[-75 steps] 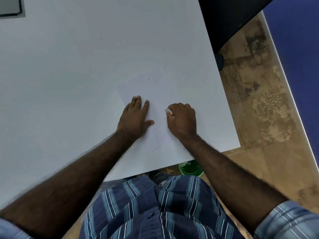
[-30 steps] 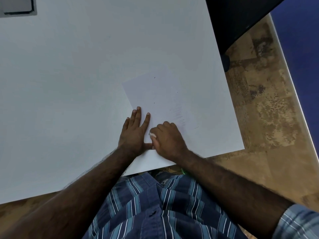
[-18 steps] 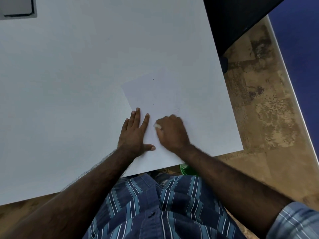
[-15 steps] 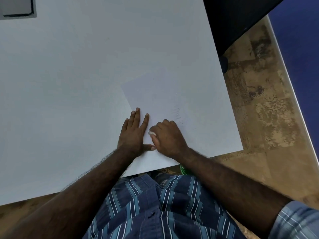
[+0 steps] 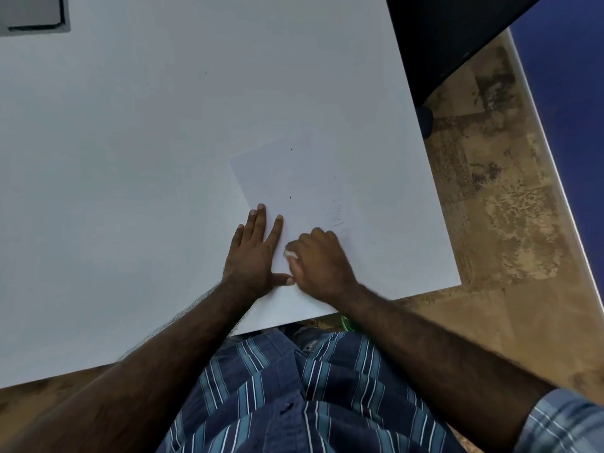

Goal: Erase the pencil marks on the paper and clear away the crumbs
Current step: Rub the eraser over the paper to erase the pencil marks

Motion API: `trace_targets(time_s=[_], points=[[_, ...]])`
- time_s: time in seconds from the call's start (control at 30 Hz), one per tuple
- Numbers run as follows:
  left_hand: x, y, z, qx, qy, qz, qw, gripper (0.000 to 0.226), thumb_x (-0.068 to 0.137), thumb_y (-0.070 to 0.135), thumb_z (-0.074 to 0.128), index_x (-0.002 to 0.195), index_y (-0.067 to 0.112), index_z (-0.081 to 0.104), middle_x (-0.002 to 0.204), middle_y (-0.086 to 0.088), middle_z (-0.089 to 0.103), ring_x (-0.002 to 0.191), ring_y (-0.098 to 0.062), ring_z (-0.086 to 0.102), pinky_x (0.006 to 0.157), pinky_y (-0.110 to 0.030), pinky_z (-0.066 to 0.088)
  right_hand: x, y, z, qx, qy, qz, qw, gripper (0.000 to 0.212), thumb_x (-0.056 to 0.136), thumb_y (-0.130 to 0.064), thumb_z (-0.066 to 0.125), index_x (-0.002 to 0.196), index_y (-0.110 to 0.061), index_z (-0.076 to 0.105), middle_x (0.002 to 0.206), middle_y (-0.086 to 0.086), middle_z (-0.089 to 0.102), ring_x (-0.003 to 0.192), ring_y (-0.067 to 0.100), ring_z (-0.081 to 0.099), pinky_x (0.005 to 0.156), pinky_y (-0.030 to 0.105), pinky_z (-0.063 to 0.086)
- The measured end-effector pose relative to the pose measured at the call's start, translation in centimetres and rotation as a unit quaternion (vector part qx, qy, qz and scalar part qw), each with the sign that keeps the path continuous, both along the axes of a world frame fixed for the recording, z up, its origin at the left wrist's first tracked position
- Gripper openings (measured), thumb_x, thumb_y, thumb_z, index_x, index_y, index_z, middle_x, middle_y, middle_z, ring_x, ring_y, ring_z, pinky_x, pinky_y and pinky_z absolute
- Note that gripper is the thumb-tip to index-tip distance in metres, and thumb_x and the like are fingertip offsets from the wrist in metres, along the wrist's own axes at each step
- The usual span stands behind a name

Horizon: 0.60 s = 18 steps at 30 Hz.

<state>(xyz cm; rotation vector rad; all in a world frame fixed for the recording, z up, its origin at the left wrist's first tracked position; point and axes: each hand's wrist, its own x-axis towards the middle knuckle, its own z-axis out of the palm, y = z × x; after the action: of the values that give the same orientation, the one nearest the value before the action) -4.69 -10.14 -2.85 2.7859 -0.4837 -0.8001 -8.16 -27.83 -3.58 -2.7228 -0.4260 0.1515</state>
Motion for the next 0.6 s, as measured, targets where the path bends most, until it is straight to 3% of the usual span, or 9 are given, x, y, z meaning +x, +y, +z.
trace_targets(time_s=[0.17, 0.23, 0.3, 0.47, 0.53, 0.6], points=[[0.0, 0.0, 0.1, 0.003, 0.009, 0.002, 1.000, 0.136, 0.075, 0.074, 0.073, 0.163, 0.027, -0.019, 0.165, -0.009, -0.037, 0.155, -0.026, -0.028, 0.126, -0.041, -0.009, 4.0, -3.4, -0.2, -0.019, -0.032, -0.187, 0.982, 0.016, 0.094, -0.026, 0.058, 0.094, -0.019, 0.073, 0.088, 0.001, 0.070, 0.086, 0.031, 0.060, 0.076, 0.044, 0.045], [0.0, -0.1, 0.2, 0.002, 0.010, 0.004, 1.000, 0.136, 0.075, 0.074, 0.073, 0.163, 0.027, -0.019, 0.165, -0.009, -0.037, 0.155, -0.026, -0.028, 0.125, -0.040, -0.010, 4.4, -2.9, -0.1, -0.011, -0.027, -0.218, 0.976, 0.015, 0.095, -0.025, 0.059, 0.092, -0.018, 0.071, 0.087, 0.001, 0.070, 0.085, 0.031, 0.060, 0.075, 0.045, 0.046], [0.0, 0.0, 0.1, -0.005, 0.007, 0.006, 1.000, 0.136, 0.075, 0.074, 0.074, 0.164, 0.026, -0.017, 0.166, -0.010, -0.035, 0.156, -0.027, -0.026, 0.126, -0.042, -0.008, 3.2, -1.2, -0.2, 0.006, -0.023, -0.183, 0.983, 0.016, 0.098, -0.024, 0.057, 0.098, -0.017, 0.072, 0.090, 0.002, 0.070, 0.088, 0.029, 0.059, 0.079, 0.045, 0.047], [-0.2, 0.2, 0.0, -0.023, -0.010, 0.007, 1.000, 0.132, 0.074, 0.075, 0.074, 0.166, 0.025, -0.008, 0.168, -0.012, -0.028, 0.158, -0.029, -0.020, 0.130, -0.047, 0.001, 1.0, 0.6, -0.3, 0.019, -0.022, 0.030, 0.999, 0.027, 0.101, -0.029, 0.053, 0.110, -0.017, 0.075, 0.095, 0.003, 0.070, 0.091, 0.027, 0.058, 0.082, 0.044, 0.042], [-0.1, 0.1, 0.0, -0.013, -0.003, 0.005, 1.000, 0.135, 0.074, 0.074, 0.074, 0.165, 0.026, -0.012, 0.167, -0.011, -0.031, 0.157, -0.028, -0.023, 0.128, -0.044, -0.002, 3.0, -0.9, -0.6, -0.004, -0.042, -0.019, 0.999, 0.027, 0.098, -0.030, 0.052, 0.104, -0.019, 0.076, 0.092, 0.003, 0.070, 0.089, 0.030, 0.060, 0.080, 0.043, 0.042], [-0.1, 0.1, 0.0, -0.003, 0.000, 0.003, 1.000, 0.135, 0.074, 0.074, 0.074, 0.164, 0.027, -0.016, 0.166, -0.010, -0.035, 0.156, -0.027, -0.025, 0.128, -0.043, -0.004, 5.3, -3.0, -0.7, -0.023, -0.062, -0.128, 0.990, 0.023, 0.092, -0.029, 0.053, 0.095, -0.022, 0.075, 0.088, 0.002, 0.069, 0.086, 0.034, 0.061, 0.077, 0.043, 0.043]])
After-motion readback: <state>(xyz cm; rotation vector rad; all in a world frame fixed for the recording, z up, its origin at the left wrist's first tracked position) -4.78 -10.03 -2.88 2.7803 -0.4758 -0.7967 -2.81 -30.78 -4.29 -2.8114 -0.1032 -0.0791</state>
